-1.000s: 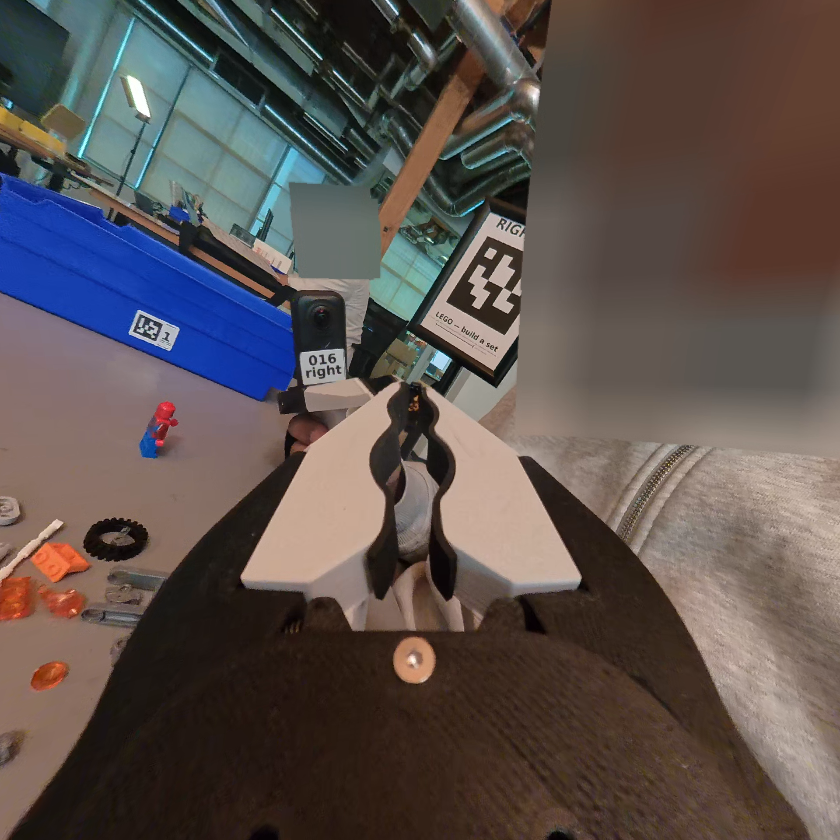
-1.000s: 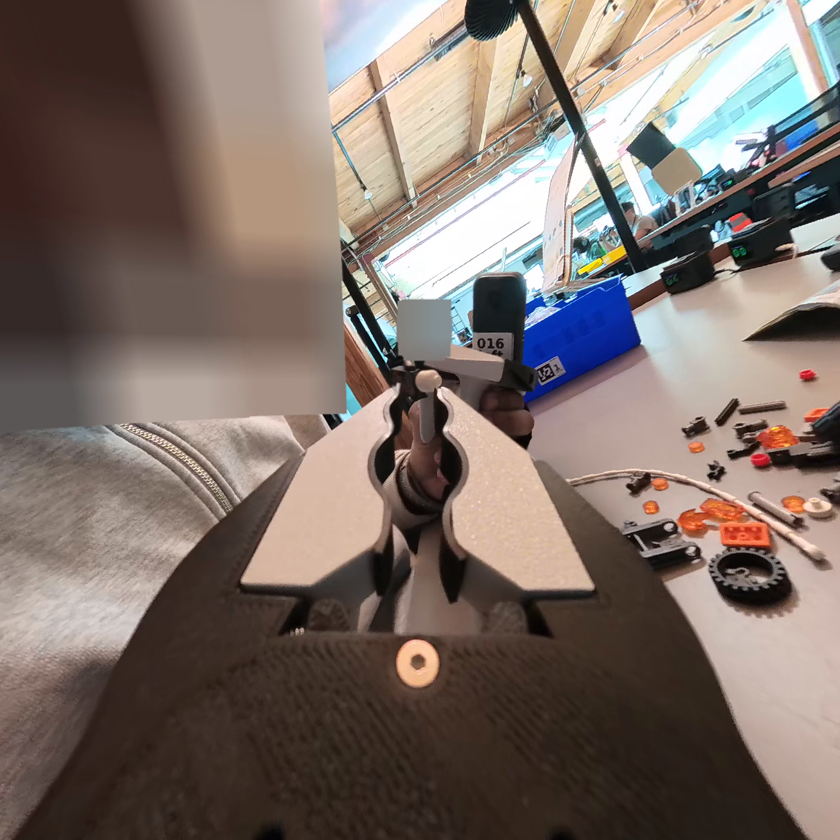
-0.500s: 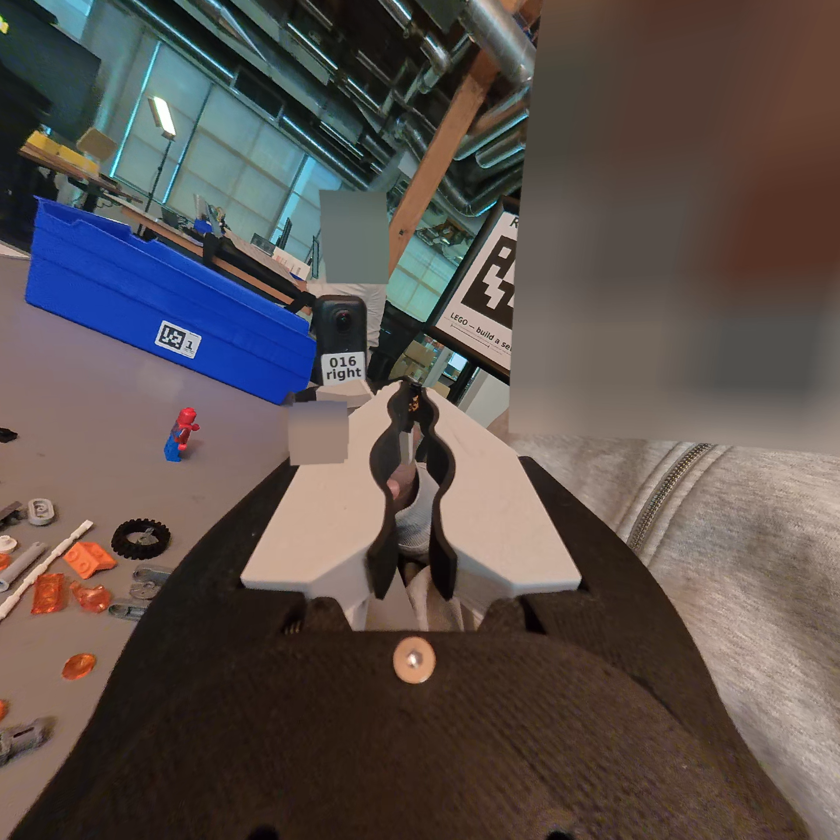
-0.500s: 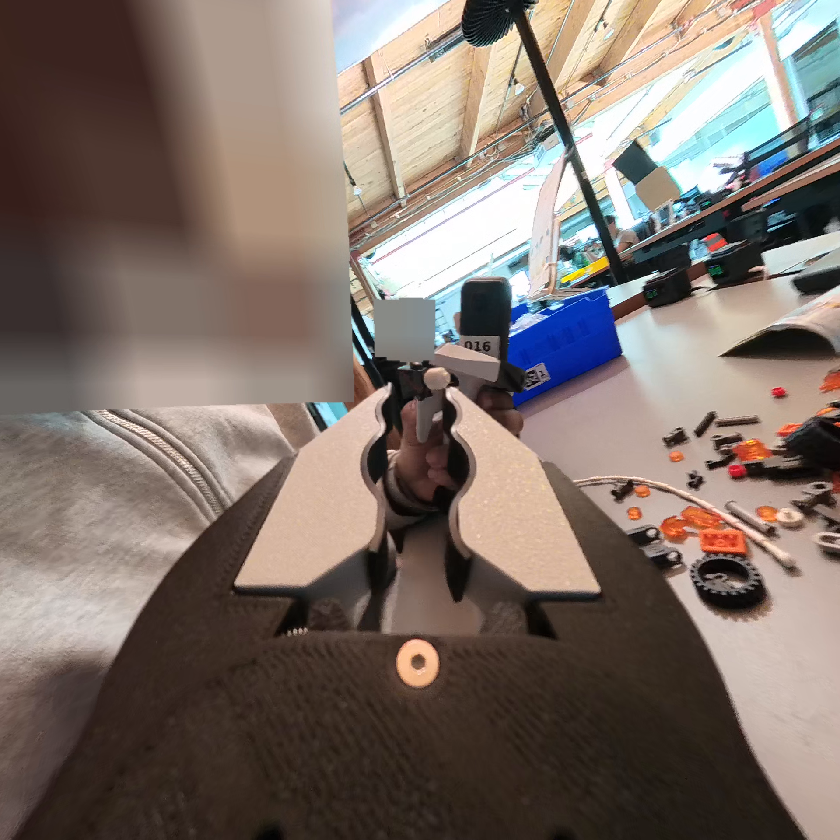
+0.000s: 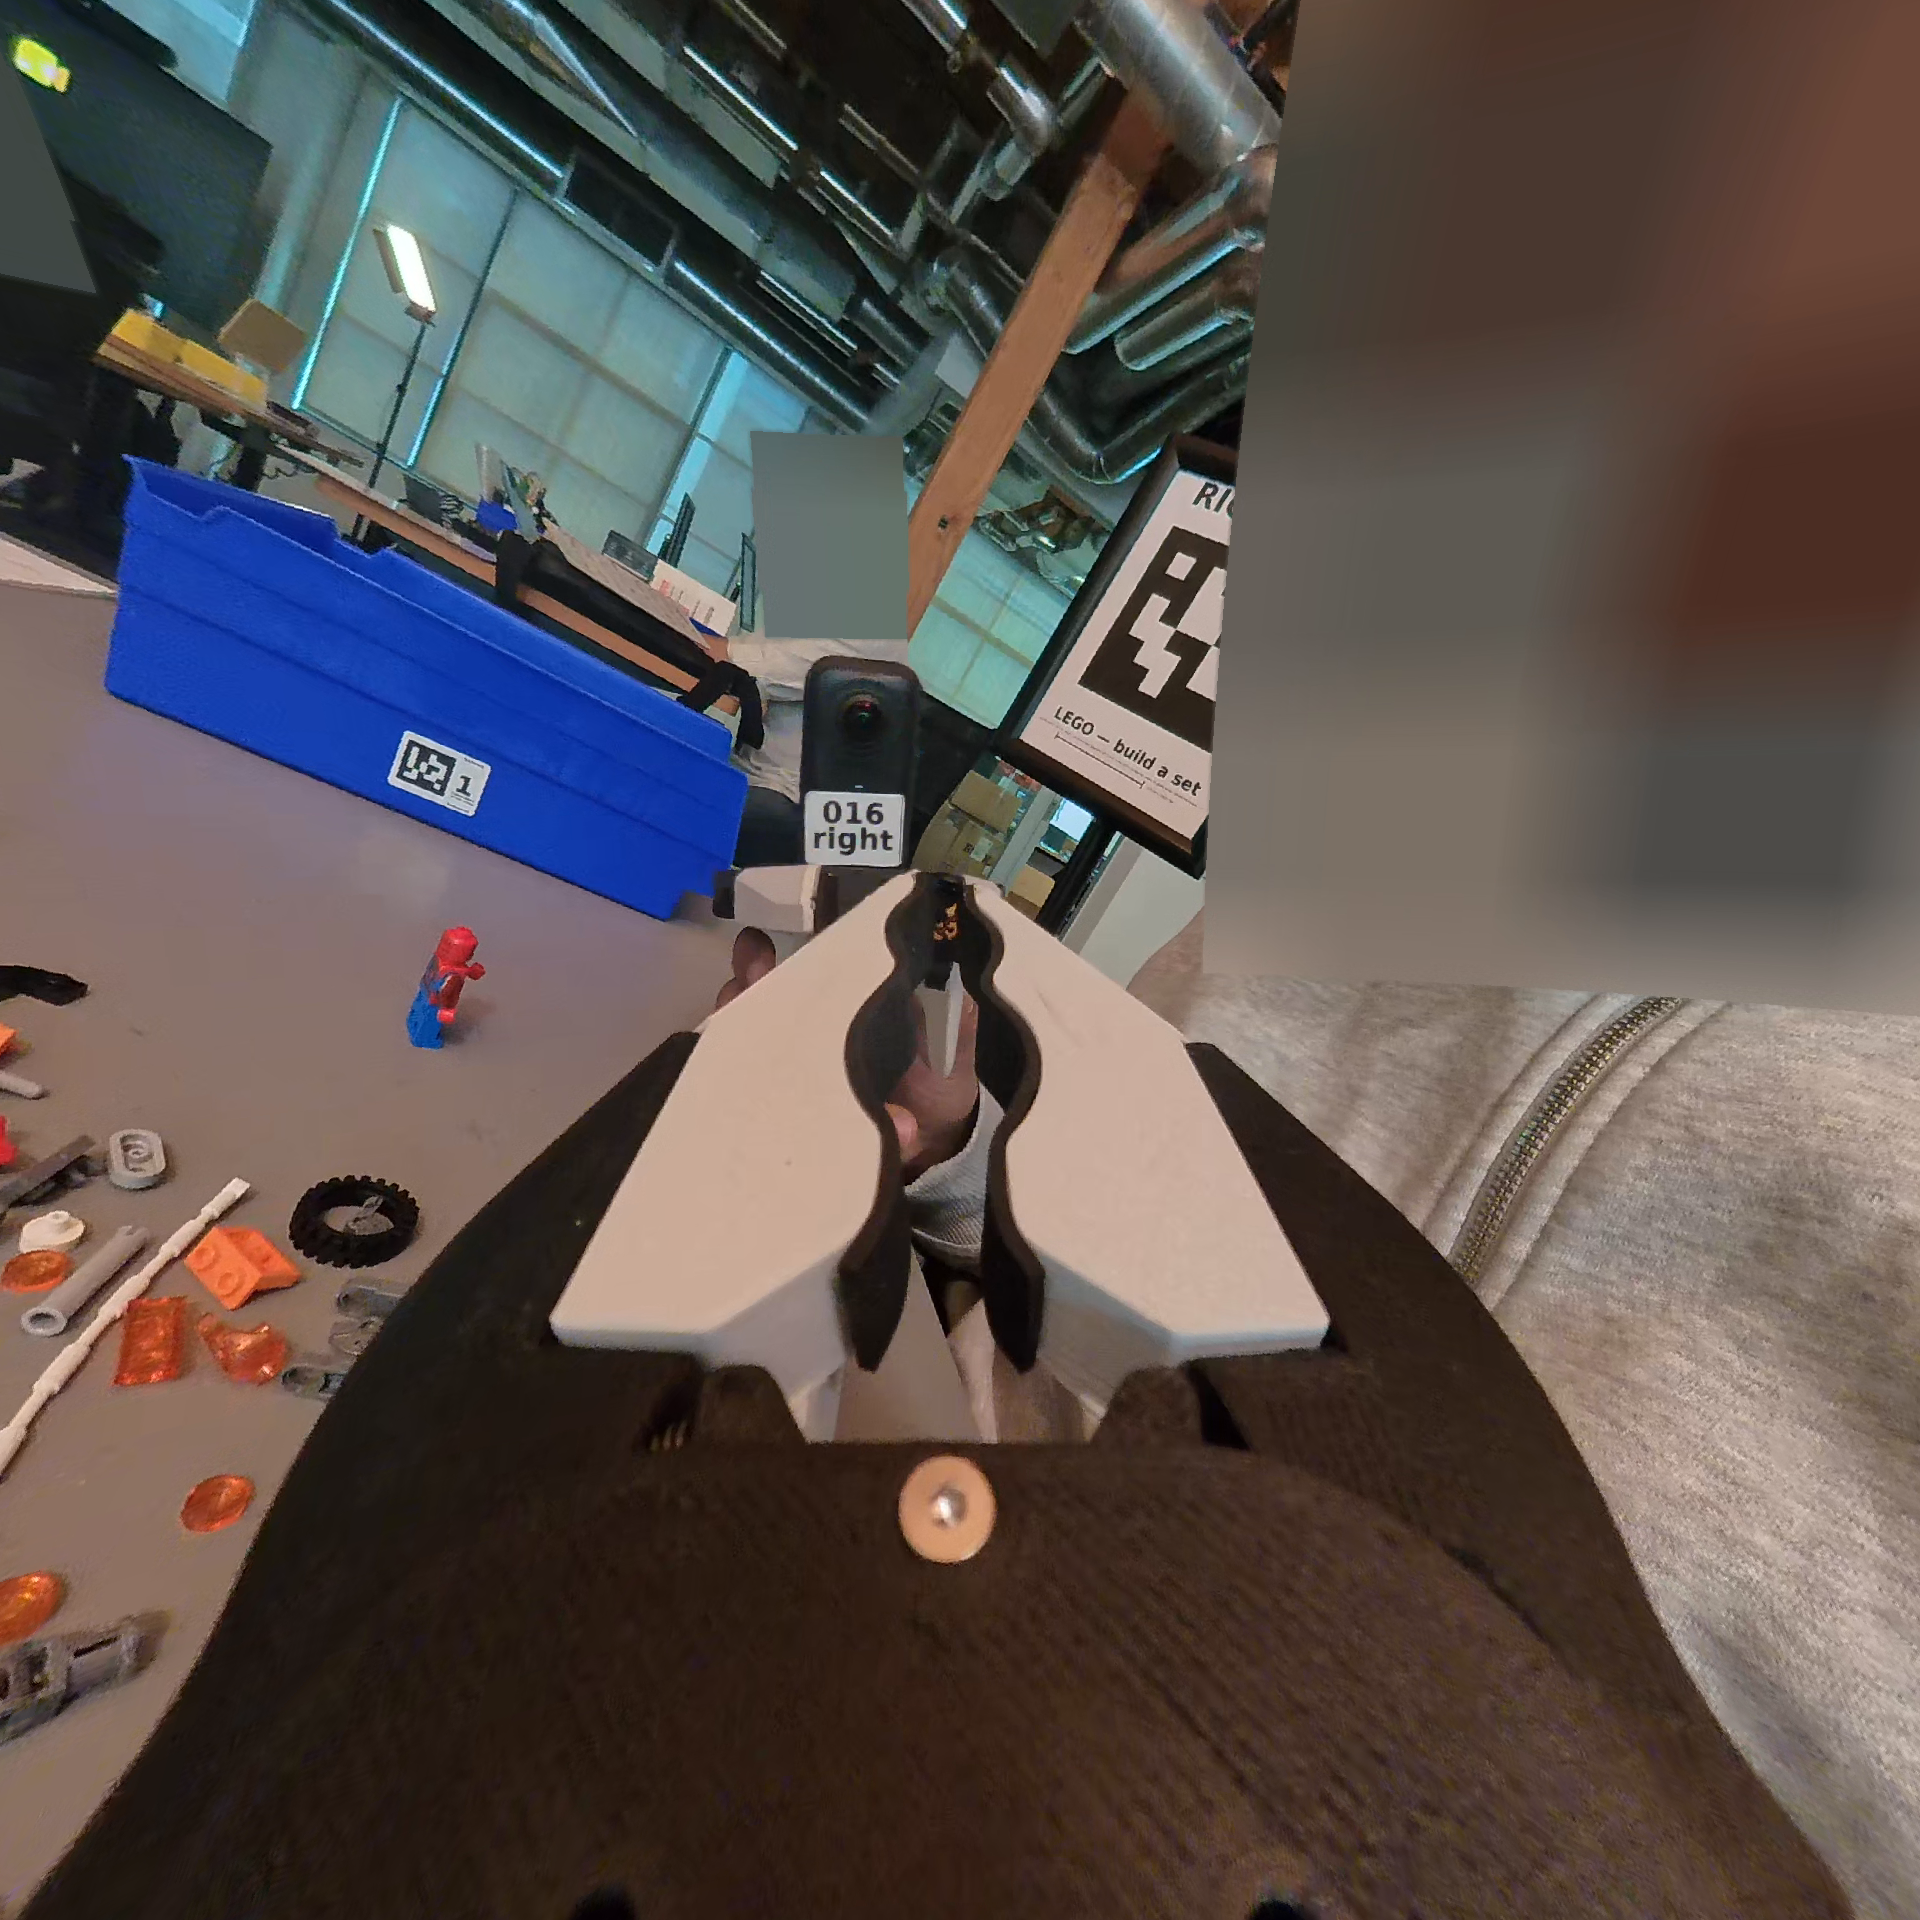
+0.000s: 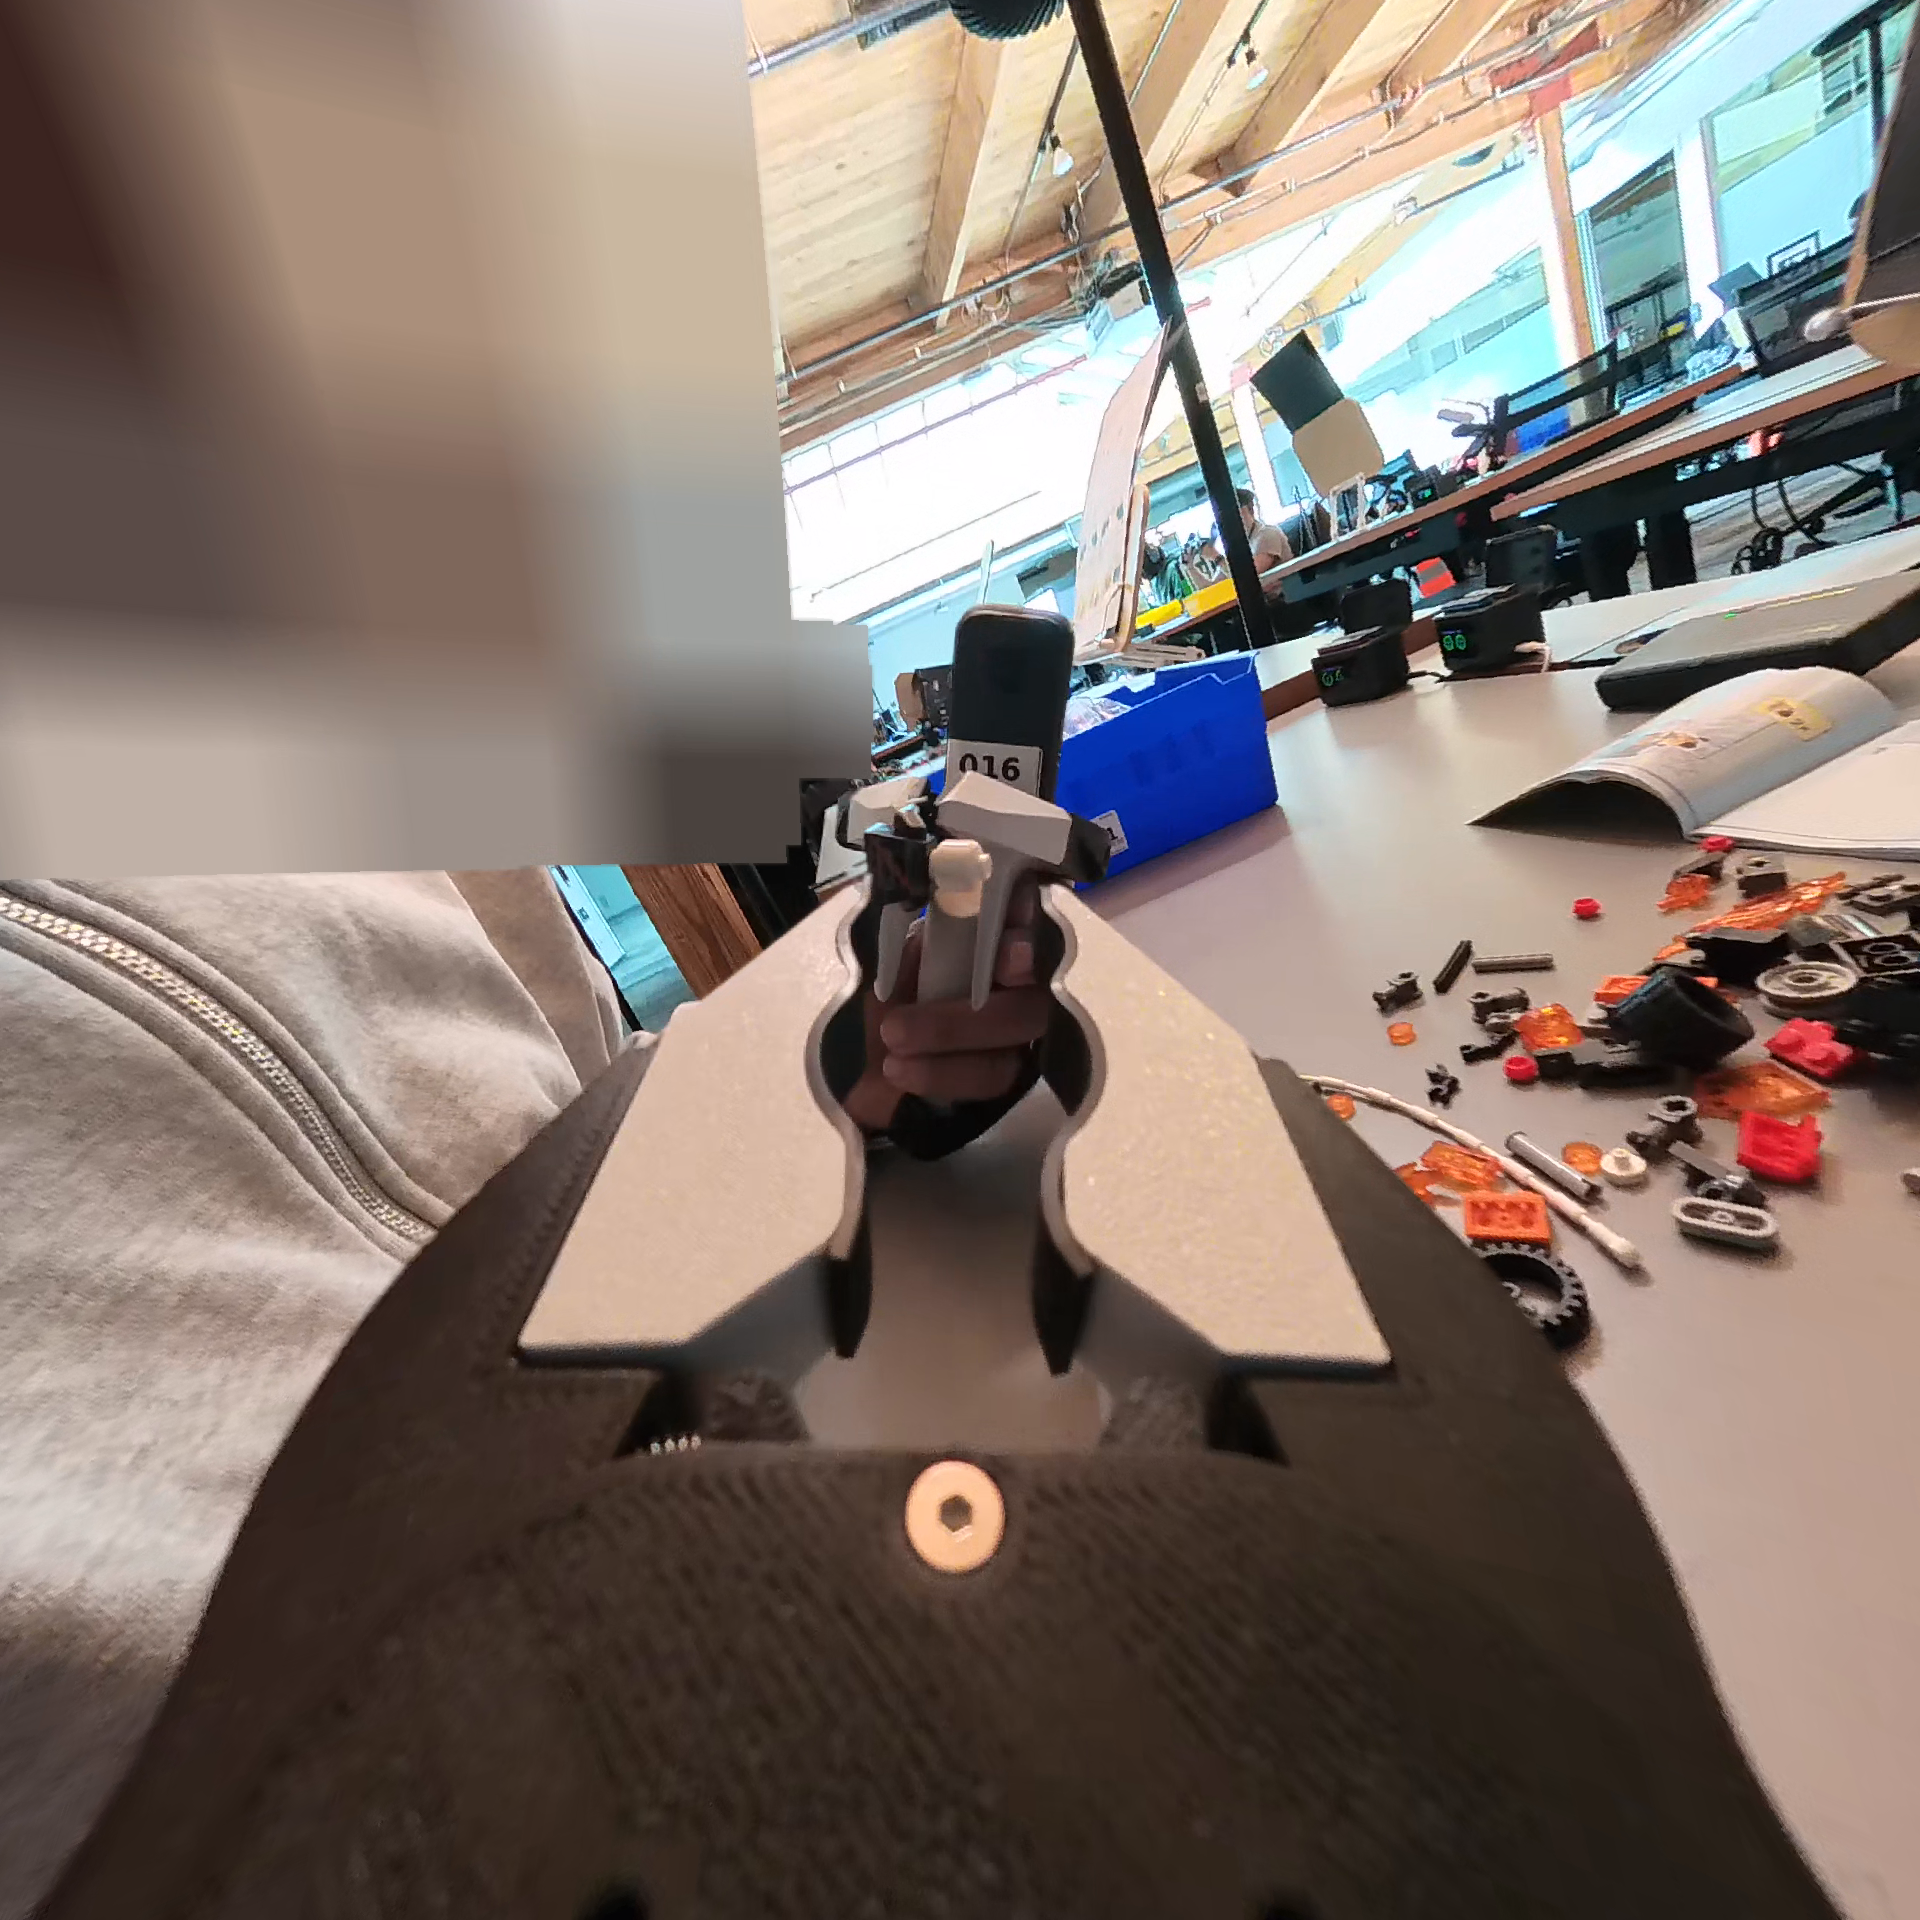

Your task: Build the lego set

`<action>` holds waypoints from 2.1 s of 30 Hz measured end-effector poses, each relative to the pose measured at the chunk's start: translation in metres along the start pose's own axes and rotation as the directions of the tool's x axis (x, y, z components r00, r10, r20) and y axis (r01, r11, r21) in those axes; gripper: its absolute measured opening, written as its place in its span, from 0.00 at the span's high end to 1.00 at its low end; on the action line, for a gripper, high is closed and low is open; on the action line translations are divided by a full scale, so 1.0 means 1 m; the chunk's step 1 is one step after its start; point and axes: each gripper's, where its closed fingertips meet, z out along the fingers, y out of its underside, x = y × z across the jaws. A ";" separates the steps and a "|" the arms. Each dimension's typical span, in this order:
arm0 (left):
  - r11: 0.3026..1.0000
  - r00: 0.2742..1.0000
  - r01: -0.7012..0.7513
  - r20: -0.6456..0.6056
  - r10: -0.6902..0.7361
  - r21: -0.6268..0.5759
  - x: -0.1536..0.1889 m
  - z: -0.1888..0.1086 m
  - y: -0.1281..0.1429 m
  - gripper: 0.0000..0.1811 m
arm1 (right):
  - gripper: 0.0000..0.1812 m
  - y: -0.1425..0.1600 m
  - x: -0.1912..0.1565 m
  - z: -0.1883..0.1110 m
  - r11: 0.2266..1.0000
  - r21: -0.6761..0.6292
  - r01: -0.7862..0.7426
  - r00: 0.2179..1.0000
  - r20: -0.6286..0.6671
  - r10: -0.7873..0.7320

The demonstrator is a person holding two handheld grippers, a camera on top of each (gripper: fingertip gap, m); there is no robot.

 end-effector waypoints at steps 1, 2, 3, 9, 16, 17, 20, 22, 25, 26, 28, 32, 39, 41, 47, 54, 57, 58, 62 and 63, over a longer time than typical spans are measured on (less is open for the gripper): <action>1.000 1.000 -0.001 0.000 0.001 0.001 0.000 0.000 0.000 1.00 | 0.85 0.001 0.000 0.001 1.000 -0.005 0.007 1.000 -0.003 -0.007; 1.000 1.000 -0.001 0.000 0.001 0.002 0.000 0.000 0.000 1.00 | 0.85 0.002 -0.001 0.001 1.000 -0.011 0.014 1.000 -0.007 -0.014; 1.000 1.000 -0.002 0.000 0.002 0.002 0.000 0.000 0.000 1.00 | 0.85 0.002 -0.001 0.002 1.000 -0.017 0.022 1.000 -0.012 -0.022; 1.000 1.000 -0.005 -0.001 0.005 0.004 0.001 0.000 -0.001 1.00 | 0.84 0.005 -0.001 0.005 0.997 -0.040 0.063 0.997 -0.038 -0.065; 1.000 1.000 -0.006 -0.005 0.006 0.007 0.001 0.000 -0.001 1.00 | 0.84 0.005 0.001 0.004 0.997 -0.038 0.066 0.996 -0.055 -0.068; 1.000 1.000 -0.004 -0.007 0.004 0.009 0.002 -0.001 -0.001 1.00 | 0.84 0.005 0.002 0.004 0.997 -0.040 0.064 0.996 -0.057 -0.066; 1.000 1.000 0.000 -0.011 0.000 0.010 0.002 -0.001 -0.002 1.00 | 0.83 0.006 0.004 0.005 0.997 -0.046 0.055 0.996 -0.061 -0.057; 1.000 1.000 -0.002 -0.011 0.002 0.010 0.002 0.000 -0.002 1.00 | 0.83 0.006 0.004 0.005 0.997 -0.048 0.055 0.996 -0.061 -0.058; 1.000 1.000 -0.002 -0.013 0.002 0.010 0.003 -0.001 -0.002 1.00 | 0.83 0.007 0.001 0.006 0.996 -0.056 0.070 0.996 -0.051 -0.073; 1.000 1.000 -0.002 -0.014 0.002 0.011 0.003 -0.001 -0.002 1.00 | 0.83 0.008 0.000 0.006 0.995 -0.062 0.078 0.995 -0.051 -0.081; 1.000 1.000 -0.002 -0.015 0.002 0.011 0.003 -0.001 -0.002 1.00 | 0.83 0.010 -0.001 0.008 0.993 -0.074 0.093 0.994 -0.051 -0.097; 1.000 1.000 -0.003 -0.019 0.003 0.007 0.004 0.000 -0.001 1.00 | 0.83 0.012 -0.001 0.009 0.991 -0.084 0.103 0.993 -0.056 -0.108; 1.000 1.000 -0.004 -0.026 0.004 0.004 0.005 0.000 0.000 1.00 | 0.86 0.011 0.000 0.011 0.991 -0.083 0.104 0.992 -0.063 -0.110; 1.000 1.000 -0.002 -0.026 0.002 0.008 0.005 0.000 -0.001 1.00 | 0.87 0.011 0.000 0.011 0.991 -0.080 0.103 0.992 -0.064 -0.109; 1.000 1.000 0.011 -0.010 -0.011 0.016 0.001 -0.001 -0.002 1.00 | 0.87 0.009 0.005 0.009 0.984 -0.076 0.161 0.981 -0.097 -0.168; 0.998 0.985 0.054 0.164 -0.048 -0.035 -0.030 -0.007 0.009 1.00 | 0.83 0.004 0.006 0.002 0.837 -0.157 0.524 0.801 -0.242 -0.547; 0.993 0.979 0.099 0.187 -0.086 -0.064 -0.036 -0.008 0.016 1.00 | 0.83 0.019 0.007 0.003 0.762 -0.246 0.599 0.740 -0.192 -0.644; 0.989 0.977 0.125 0.183 -0.109 -0.077 -0.037 -0.007 0.020 1.00 | 0.82 0.028 0.010 0.002 0.737 -0.303 0.604 0.730 -0.160 -0.664; 0.977 0.969 0.189 0.183 -0.168 -0.099 -0.041 -0.006 0.028 1.00 | 0.80 0.033 0.020 -0.009 0.650 -0.388 0.653 0.655 -0.141 -0.742; 0.976 0.967 0.195 0.186 -0.174 -0.100 -0.042 -0.006 0.028 1.00 | 0.80 0.032 0.018 -0.009 0.648 -0.379 0.660 0.651 -0.140 -0.746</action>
